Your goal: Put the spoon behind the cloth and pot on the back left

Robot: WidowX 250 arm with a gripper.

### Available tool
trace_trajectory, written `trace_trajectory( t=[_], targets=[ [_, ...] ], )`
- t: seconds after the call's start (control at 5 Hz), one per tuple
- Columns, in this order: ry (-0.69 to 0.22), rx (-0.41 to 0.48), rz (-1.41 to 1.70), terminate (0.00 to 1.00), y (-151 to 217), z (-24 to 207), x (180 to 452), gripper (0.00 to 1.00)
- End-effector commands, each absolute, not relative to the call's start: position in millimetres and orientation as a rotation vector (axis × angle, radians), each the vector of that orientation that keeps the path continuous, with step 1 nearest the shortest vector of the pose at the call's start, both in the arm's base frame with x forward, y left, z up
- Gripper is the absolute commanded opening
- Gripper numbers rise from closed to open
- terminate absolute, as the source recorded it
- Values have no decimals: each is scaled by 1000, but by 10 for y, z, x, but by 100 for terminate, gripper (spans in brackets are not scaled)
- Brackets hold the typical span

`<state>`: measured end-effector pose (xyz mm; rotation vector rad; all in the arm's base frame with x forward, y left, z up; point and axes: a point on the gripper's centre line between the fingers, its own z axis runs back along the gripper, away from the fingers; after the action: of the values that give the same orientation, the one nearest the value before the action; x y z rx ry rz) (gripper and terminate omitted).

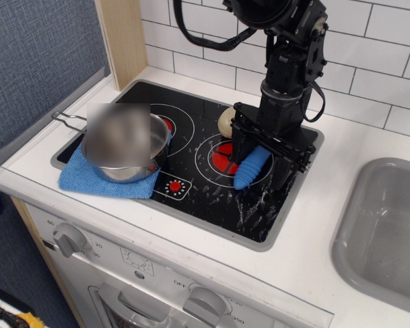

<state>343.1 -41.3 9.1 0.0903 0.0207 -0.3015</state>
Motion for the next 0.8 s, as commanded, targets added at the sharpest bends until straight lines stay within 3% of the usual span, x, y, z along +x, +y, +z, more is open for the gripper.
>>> trace_trajectory(
  t=[0.0, 0.4, 0.6],
  targets=[
    [-126, 132, -275, 0, -356, 272, 3417, 0],
    [-106, 104, -288, 0, -378, 276, 3375, 0],
    [-105, 34, -340, 0, -496, 439, 3369, 0]
  ],
)
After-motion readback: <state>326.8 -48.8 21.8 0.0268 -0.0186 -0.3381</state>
